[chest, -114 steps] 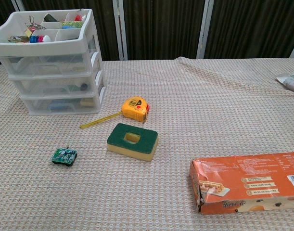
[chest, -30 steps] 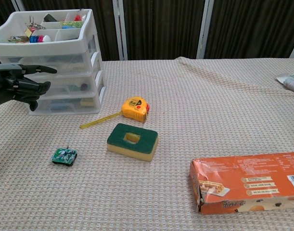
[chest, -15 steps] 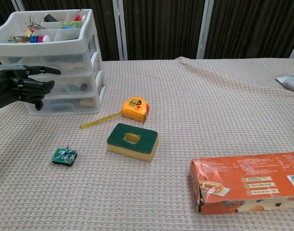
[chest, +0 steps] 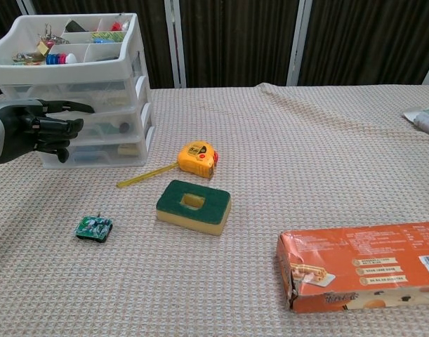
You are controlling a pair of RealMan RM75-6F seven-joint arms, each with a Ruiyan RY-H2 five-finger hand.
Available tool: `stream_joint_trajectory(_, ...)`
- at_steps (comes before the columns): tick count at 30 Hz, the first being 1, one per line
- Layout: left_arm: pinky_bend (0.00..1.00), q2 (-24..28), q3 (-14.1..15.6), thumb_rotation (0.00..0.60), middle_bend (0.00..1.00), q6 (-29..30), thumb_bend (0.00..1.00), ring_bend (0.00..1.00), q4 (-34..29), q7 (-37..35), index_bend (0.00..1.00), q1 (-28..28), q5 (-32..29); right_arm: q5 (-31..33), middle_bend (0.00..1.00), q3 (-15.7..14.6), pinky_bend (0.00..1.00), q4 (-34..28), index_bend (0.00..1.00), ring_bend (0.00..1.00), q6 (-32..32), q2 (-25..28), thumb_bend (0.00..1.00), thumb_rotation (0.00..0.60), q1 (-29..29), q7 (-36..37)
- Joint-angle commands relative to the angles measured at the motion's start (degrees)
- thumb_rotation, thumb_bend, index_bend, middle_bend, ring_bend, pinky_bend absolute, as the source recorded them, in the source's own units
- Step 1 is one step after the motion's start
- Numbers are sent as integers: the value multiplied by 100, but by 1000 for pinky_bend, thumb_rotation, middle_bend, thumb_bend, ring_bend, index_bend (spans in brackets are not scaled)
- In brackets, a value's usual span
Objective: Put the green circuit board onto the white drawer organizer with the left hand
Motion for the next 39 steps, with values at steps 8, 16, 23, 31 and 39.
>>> stream_joint_trajectory(8, 669, 241, 161, 600, 950, 29, 587, 892, -305, -296, 293, 327, 568, 0, 0, -2, 0, -12, 99, 0, 0, 5, 9, 600, -3, -13)
stream_joint_trajectory(16, 669, 380, 231, 600, 951, 158, 587, 892, -460, -514, 302, 551, 880, 11, 0, 5, 0, -18, 99, 0, 10, 5, 9, 600, -9, -14)
stream_joint_trajectory(23, 669, 470, 251, 600, 950, 450, 587, 893, -538, -562, 295, 725, 1014, -1, 0, 6, 0, -7, 99, 0, 34, -2, 9, 600, -17, -18)
stream_joint_trajectory(31, 669, 785, 744, 600, 950, 866, 587, 893, -922, -509, 296, 1184, 1958, -3, 0, 4, 0, -14, 99, 0, 32, -4, 8, 600, -17, -39)
stream_joint_trajectory(39, 674, 1004, 1172, 600, 955, 1822, 588, 895, -837, 1088, 228, 1286, 3442, -9, 0, 1, 0, -17, 99, 0, 34, -9, 9, 600, -19, -47)
